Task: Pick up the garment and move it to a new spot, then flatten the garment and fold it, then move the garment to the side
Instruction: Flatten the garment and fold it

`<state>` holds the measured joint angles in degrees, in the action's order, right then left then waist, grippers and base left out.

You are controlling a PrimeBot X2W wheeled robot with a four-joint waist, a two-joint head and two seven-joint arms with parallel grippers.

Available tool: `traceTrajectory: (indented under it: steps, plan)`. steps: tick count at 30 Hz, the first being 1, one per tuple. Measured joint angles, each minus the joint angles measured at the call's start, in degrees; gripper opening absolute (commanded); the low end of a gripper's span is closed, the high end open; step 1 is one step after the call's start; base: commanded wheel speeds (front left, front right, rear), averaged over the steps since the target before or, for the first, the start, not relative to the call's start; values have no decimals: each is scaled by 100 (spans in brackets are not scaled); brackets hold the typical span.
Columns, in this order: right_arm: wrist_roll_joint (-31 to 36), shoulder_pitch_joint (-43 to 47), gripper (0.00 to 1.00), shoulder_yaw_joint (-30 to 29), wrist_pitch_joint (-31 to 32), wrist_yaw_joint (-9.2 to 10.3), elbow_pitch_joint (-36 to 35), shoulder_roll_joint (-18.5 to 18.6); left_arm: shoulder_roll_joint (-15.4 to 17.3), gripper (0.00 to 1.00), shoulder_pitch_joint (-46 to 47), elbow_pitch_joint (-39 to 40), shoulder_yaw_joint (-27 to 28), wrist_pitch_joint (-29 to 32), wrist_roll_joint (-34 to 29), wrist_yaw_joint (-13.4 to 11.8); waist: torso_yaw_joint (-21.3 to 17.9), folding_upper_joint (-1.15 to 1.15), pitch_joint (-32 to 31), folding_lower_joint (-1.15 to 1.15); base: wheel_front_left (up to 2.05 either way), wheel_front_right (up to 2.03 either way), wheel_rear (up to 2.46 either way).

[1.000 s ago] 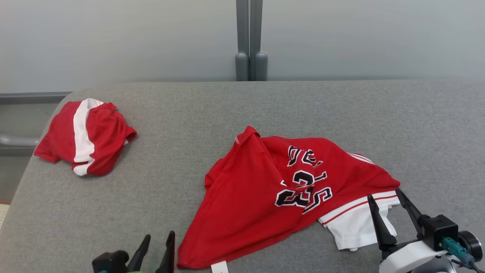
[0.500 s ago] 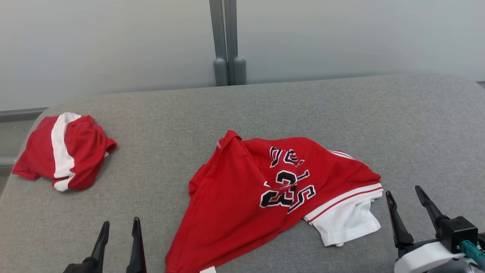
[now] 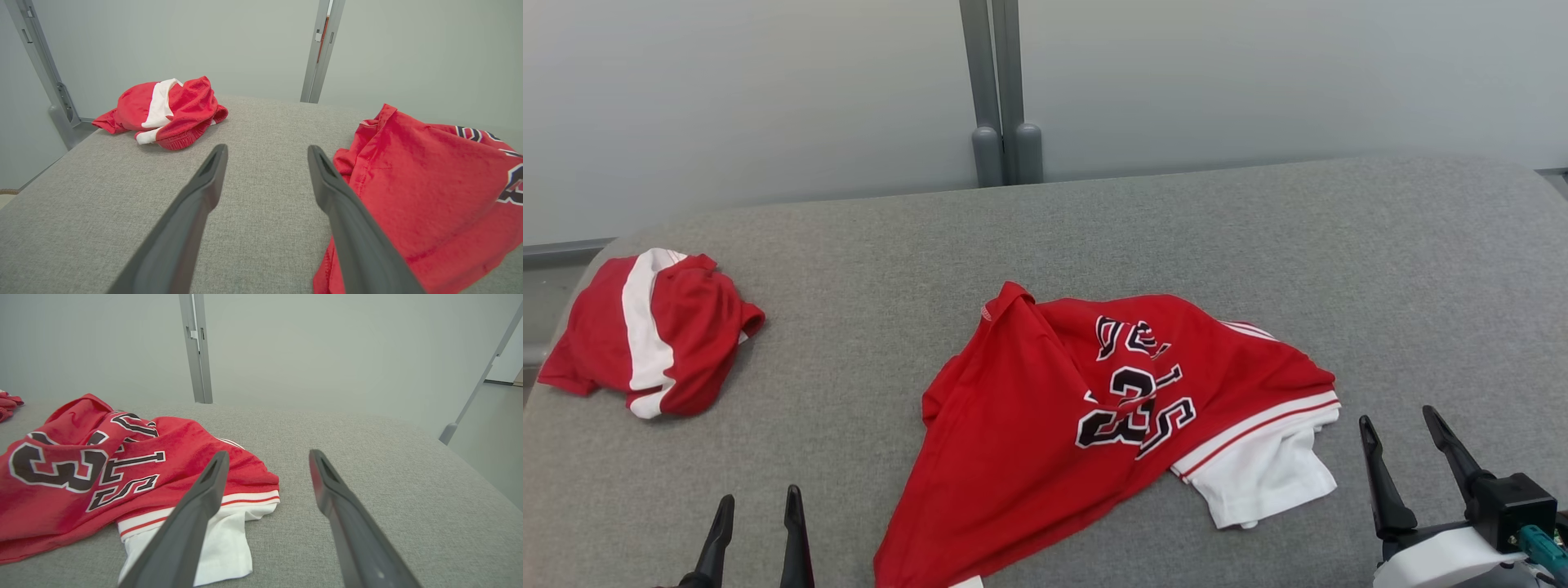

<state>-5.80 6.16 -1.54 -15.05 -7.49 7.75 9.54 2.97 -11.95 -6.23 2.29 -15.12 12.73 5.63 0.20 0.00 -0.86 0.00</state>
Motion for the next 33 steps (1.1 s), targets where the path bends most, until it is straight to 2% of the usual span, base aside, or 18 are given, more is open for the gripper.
traceTrajectory:
  steps: [8, 13, 16, 24, 28, 33]
  plan:
    - [-36, -1, 100, 40, 0, 0, 70, -25, -2, 100, 28, -80, -22, 0, -85, 49, 21, 0, -5, 0, 0, 0, 0]
    - [-114, -91, 100, 232, -1, 0, 400, 73, -13, 100, 5, -639, -360, -1, -235, 111, 13, 0, -14, 0, 0, 0, 0]
    - [-160, -192, 100, 565, 121, -1, 1042, 243, 134, 100, 30, -899, -599, 325, -209, 146, 26, 0, 13, 0, 0, 0, 0]
    - [-350, -953, 100, 1046, 1078, -3, 1890, 354, 371, 100, 199, -740, -1027, 1583, 201, 168, 117, 0, 215, 0, 0, 0, 0]
    - [-488, -1193, 100, 1299, 1477, -3, 2162, 355, 428, 100, 259, -710, -1302, 1851, 487, 170, 175, 0, 348, 0, 0, 0, 0]
    - [-722, -1323, 100, 1549, 1597, -1, 2257, 427, 515, 100, 298, -682, -1611, 2019, 814, 175, 250, 0, 437, 0, 0, 0, 0]
